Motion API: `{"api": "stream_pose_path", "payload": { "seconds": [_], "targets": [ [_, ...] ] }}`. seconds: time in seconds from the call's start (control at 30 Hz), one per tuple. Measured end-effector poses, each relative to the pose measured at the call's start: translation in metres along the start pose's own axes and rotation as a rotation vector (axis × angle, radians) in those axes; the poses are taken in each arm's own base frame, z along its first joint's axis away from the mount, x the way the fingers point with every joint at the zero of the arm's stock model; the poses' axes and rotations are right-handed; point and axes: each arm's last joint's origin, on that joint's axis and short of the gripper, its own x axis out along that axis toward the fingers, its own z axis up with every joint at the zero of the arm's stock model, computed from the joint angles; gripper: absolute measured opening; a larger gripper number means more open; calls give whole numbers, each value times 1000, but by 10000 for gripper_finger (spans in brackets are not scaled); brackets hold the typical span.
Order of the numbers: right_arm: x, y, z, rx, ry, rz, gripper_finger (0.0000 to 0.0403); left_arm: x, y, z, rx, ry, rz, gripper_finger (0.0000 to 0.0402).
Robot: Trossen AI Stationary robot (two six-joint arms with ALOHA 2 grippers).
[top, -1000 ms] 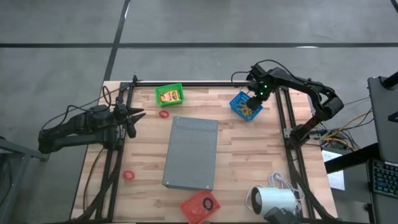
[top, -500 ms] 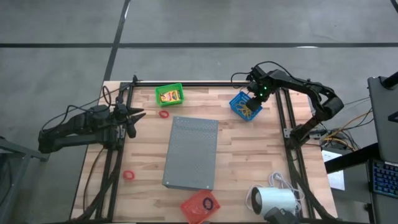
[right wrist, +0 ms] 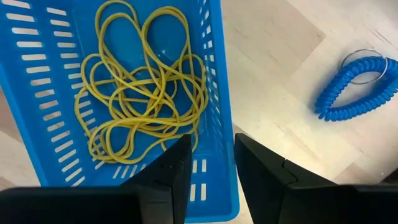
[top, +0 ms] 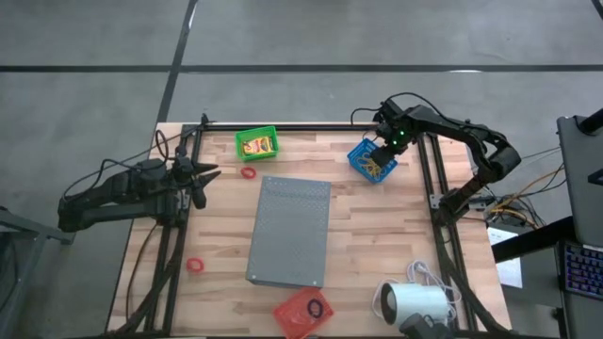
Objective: Pick & Place Office Desk Supplies
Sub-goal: Adjust the blue basket on the table
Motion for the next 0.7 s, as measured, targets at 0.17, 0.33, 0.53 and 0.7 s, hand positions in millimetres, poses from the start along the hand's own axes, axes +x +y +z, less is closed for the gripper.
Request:
{"api": "stream_pose_path", "payload": {
  "seconds": [0.17,0.33,0.53,0.7],
  "targets": [
    [0,0,0,1,2,2,118,0,0,0,0,0,0,98],
    [1,0,-1,-1,5,2,109,0,0,0,0,0,0,98],
    [2,0,-1,-3,9,1,64,0,0,0,0,0,0,98],
    [2,0,-1,-4,9,2,21,0,0,0,0,0,0,98]
  ]
}}
